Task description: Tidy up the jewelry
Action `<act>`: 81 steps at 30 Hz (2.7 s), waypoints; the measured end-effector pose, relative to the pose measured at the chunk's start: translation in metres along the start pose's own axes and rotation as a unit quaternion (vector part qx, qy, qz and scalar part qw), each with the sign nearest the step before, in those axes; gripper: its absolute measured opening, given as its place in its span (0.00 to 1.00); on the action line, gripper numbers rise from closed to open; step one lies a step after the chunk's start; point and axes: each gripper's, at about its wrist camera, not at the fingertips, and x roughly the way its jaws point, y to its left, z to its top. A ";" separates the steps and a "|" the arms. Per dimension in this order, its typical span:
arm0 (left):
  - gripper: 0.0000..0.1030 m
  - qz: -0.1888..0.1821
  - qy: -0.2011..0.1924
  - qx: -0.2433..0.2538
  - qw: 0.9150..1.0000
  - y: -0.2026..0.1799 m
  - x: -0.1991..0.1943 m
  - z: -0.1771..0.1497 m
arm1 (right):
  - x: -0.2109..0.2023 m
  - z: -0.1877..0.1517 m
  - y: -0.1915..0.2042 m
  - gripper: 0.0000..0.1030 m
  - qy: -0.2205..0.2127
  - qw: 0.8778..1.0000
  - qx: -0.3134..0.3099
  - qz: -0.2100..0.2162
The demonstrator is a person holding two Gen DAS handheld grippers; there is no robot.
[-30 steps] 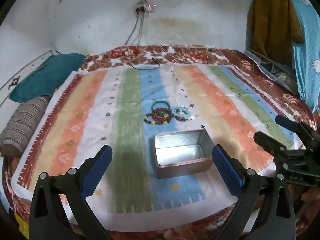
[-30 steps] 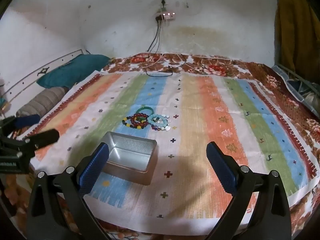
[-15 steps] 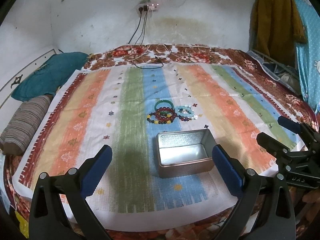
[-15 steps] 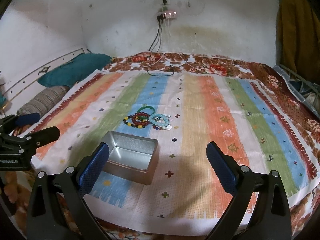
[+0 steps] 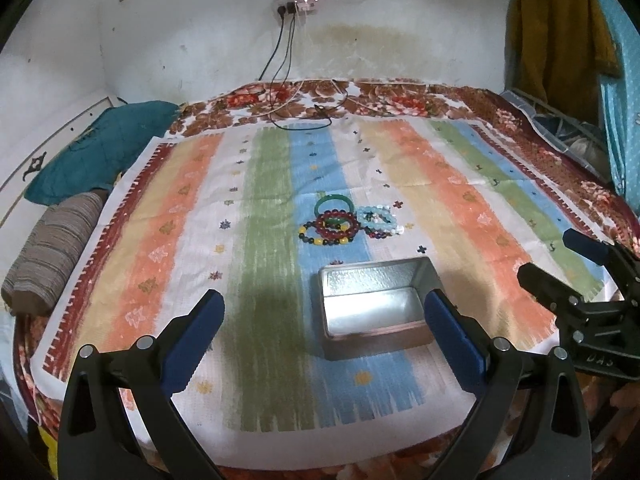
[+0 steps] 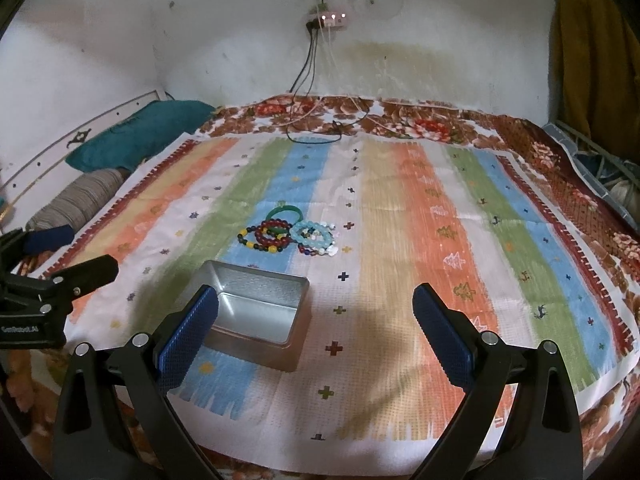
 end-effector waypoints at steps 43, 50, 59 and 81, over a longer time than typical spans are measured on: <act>0.95 0.008 0.102 -0.044 0.994 0.029 0.122 0.094 | 0.119 0.073 -0.028 0.96 0.122 0.991 0.046 0.013; 0.95 0.022 0.118 -0.053 0.991 0.034 0.149 0.099 | 0.144 0.076 -0.025 0.96 0.147 0.988 0.035 0.004; 0.95 0.018 0.142 -0.072 0.987 0.040 0.179 0.101 | 0.173 0.076 -0.030 0.96 0.175 0.983 0.049 0.002; 0.94 0.000 0.189 -0.058 0.980 0.042 0.248 0.100 | 0.234 0.073 -0.029 0.96 0.219 0.974 0.061 0.007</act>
